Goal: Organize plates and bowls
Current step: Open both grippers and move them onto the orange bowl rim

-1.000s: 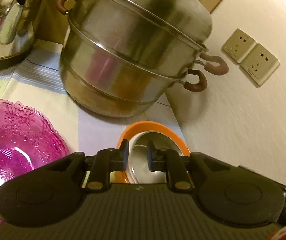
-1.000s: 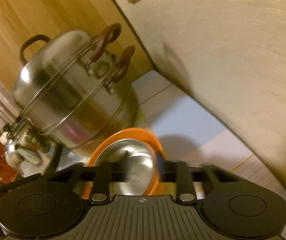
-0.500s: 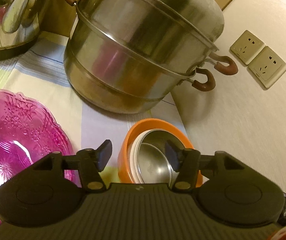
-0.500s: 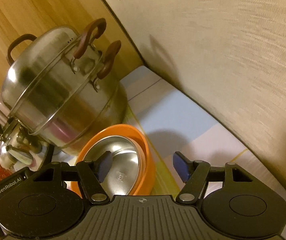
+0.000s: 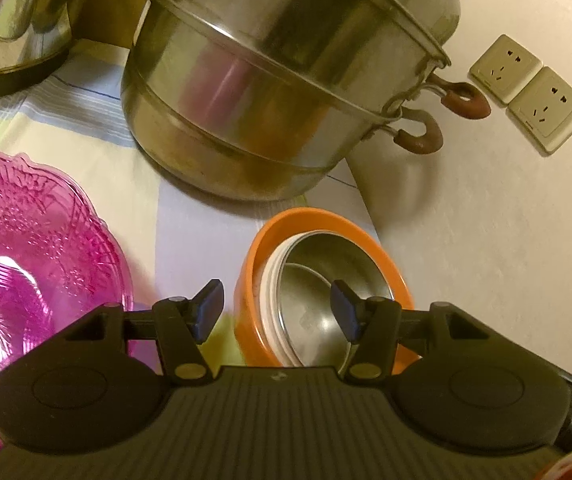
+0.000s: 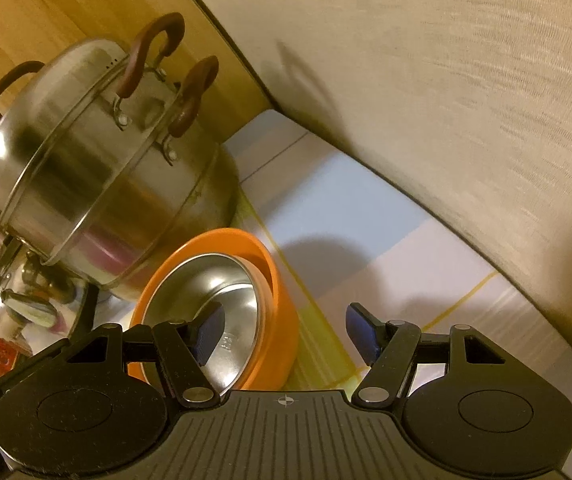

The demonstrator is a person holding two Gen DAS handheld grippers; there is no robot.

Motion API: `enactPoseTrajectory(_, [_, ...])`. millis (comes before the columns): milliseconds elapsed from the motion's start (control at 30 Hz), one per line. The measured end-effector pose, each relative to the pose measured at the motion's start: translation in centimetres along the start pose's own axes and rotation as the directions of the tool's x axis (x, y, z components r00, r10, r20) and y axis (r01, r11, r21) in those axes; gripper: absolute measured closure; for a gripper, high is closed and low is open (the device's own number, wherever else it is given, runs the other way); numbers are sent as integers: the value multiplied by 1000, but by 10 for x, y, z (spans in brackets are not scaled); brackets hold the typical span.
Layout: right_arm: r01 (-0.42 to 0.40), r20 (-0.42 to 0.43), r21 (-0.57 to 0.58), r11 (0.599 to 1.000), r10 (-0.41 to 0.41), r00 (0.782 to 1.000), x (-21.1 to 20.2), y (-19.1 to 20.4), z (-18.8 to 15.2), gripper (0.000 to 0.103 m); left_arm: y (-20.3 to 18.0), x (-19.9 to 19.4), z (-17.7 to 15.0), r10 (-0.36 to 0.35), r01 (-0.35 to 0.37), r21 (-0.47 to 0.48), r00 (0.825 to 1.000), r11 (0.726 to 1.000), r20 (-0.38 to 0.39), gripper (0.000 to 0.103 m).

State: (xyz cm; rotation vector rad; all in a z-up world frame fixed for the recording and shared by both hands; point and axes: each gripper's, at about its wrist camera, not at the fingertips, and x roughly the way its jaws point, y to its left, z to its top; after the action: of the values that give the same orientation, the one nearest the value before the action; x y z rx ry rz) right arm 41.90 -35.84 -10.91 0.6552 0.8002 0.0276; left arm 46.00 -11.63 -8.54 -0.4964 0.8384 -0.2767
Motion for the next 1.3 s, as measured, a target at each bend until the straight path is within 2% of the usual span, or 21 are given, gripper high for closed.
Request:
enactPoseTrajectory(567, [-26,-23,15,1000,26,999,19,2,1,36,-4,16,-1,26,-25,26,1000,999,-3,50])
enactPoseTrajectory(733, [-27,-34,7,1000,27,999,26,3,-1,38,-1,21,-1,51,-50,31,999,998,-10,64])
enactPoseTrajectory(933, [-24,-46,9,1000,25,999,33,2,-3,50,0,23,-2,62,-61,48,998,997,-15,67])
enactPoseTrajectory(1000, [-29,-52,12,999,30,998,36,1,-4,58,2,23,-2,63,-62,48,998,997,-14,68])
enactPoseTrajectory(1300, [-34,-58,10,999,35,998,45,1,-8,68,4,28,-2,75,-74,46,997,996,-24,73])
